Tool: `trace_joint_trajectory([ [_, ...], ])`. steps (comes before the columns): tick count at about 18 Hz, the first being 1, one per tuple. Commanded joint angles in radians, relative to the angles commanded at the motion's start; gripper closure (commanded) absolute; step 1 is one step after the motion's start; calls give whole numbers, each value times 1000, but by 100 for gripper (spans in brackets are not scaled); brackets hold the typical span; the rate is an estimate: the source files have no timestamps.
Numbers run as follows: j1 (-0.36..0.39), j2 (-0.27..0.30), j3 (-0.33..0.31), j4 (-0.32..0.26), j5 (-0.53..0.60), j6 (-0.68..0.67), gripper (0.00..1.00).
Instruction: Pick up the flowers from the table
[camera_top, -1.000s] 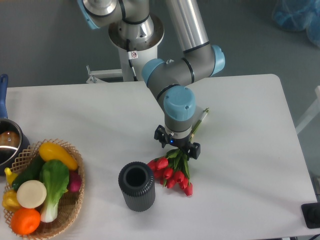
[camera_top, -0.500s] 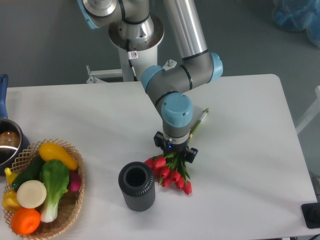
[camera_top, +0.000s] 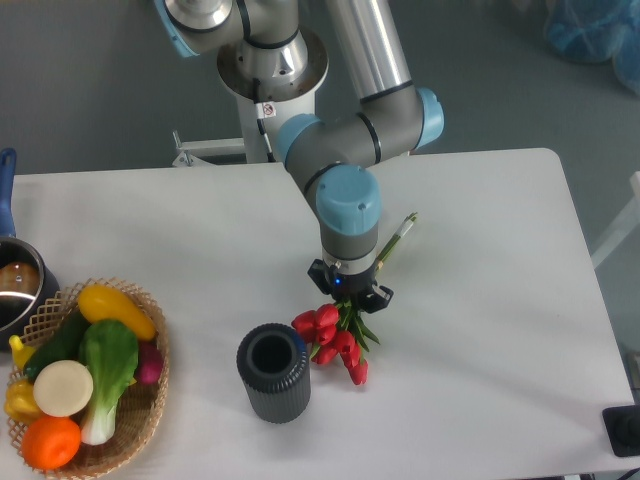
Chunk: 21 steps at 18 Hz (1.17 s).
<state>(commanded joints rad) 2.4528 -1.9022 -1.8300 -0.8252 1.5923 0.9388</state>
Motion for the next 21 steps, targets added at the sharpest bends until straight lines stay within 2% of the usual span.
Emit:
trace_joint_trajectory([
  [3, 9, 37, 21, -46, 0, 5, 100],
  [9, 69, 175, 41, -178, -3, 26, 100],
  [11, 83, 209, 70, -225, -5, 76, 100],
  [14, 91, 212, 173, -331, -8, 124, 99],
  [17, 89, 198, 270, -412, -11, 126, 99],
  [19, 91, 198, 296, -439, -11, 126, 100],
  [21, 95, 198, 296, -440, -12, 126, 100],
])
